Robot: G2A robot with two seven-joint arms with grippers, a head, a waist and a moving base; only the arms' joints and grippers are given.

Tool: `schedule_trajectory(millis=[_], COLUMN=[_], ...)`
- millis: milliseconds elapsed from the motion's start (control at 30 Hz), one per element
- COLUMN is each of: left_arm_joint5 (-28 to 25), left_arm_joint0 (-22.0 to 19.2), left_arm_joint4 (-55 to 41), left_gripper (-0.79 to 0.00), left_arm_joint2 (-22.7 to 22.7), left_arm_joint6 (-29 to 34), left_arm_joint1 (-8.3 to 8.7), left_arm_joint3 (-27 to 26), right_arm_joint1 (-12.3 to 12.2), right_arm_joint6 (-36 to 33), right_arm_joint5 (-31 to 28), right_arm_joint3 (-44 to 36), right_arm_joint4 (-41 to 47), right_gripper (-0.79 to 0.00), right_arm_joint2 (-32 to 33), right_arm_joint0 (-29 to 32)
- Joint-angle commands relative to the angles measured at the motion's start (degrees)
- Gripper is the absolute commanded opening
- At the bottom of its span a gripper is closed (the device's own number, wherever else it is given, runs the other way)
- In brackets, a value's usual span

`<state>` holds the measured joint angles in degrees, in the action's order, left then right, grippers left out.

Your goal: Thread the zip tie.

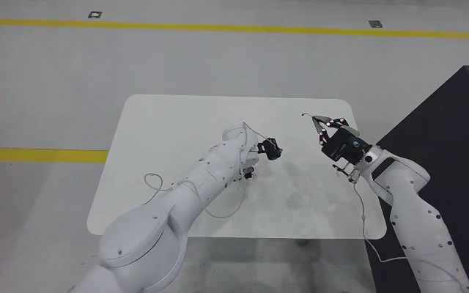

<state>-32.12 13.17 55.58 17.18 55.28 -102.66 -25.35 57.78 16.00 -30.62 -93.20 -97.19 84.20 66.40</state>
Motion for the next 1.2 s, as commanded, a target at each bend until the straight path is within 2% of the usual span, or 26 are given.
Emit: schedule_trajectory(millis=[0,367,500,600,933,1067,1167], left_arm_joint5=[0.4,-1.2,-1.8,-1.9,-2.6,-3.4,-3.3], left_arm_joint0=[0.0,0.1,-0.1,-0.4,-0.7,-0.7,-0.8], left_arm_joint4=[0.1,0.6,0.6,0.7,1.0,1.4,1.9], left_gripper=[-0.511,-0.514,-0.539,-0.591,-0.573,-0.517,-0.533], left_arm_joint2=[0.0,0.0,0.1,0.3,0.7,0.8,0.7], left_arm_joint6=[-0.4,-0.1,-0.1,-0.1,-1.1,-2.2,-2.2], left_arm_joint1=[-0.50,-3.01,-3.71,-4.18,-5.42,-5.79,-6.06], left_arm_joint3=[0.9,5.3,6.8,7.7,9.9,10.3,10.7], right_arm_joint1=[0.0,0.0,0.0,0.0,0.0,0.0,0.0], right_arm_joint6=[0.0,0.0,0.0,0.0,0.0,0.0,0.0], right_arm_joint5=[0.0,0.0,0.0,0.0,0.0,0.0,0.0], right_arm_joint3=[0.0,0.0,0.0,0.0,0.0,0.0,0.0], right_arm_joint4=[0.0,0.0,0.0,0.0,0.0,0.0,0.0], right_gripper=[-0.785,-0.785,-0.785,-0.785,-0.785,-0.785,-0.785], right_arm_joint2=[0.0,0.0,0.0,0.0,0.0,0.0,0.0], right_arm_joint0=[0.0,0.0,0.0,0.0,0.0,0.0,0.0])
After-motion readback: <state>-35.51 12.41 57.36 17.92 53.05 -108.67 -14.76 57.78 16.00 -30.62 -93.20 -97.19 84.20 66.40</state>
